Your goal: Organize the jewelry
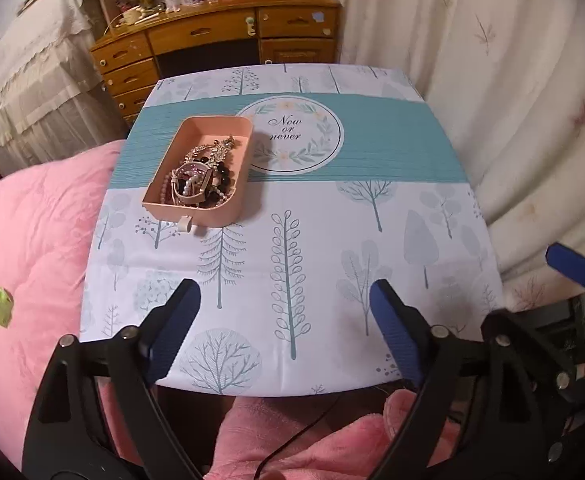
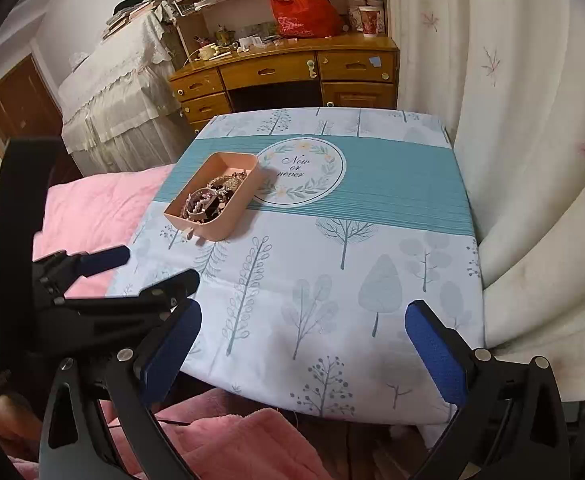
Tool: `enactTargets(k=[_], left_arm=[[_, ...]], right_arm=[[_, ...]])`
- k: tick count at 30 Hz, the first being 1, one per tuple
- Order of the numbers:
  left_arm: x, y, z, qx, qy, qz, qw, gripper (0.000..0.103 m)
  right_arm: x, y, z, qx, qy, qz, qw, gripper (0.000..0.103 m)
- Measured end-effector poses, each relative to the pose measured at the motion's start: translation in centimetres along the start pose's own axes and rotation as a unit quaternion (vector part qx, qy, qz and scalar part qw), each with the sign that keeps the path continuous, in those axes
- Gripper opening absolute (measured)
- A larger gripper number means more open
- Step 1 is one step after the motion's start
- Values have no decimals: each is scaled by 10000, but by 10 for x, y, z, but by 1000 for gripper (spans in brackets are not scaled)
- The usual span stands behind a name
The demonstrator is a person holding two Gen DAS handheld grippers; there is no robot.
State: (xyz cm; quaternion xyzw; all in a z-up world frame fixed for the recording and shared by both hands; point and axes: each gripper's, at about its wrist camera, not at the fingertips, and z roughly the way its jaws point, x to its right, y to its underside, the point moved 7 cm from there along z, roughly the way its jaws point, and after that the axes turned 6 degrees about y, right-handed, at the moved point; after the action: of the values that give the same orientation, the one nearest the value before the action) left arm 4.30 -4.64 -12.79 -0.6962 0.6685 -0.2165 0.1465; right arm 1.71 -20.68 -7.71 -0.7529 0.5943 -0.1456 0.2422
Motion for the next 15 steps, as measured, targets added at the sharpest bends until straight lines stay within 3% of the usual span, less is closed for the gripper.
enactTargets(k=[7,15], left_arm=[[-7,13,-6,-11,121,-362,9993,103],[-4,17,-21,235,-22,-401,9989,103]], right_arm=[[4,3,-10,124,60,-10,9999,103],[9,6,-5,73,-30,-31,10000,103]])
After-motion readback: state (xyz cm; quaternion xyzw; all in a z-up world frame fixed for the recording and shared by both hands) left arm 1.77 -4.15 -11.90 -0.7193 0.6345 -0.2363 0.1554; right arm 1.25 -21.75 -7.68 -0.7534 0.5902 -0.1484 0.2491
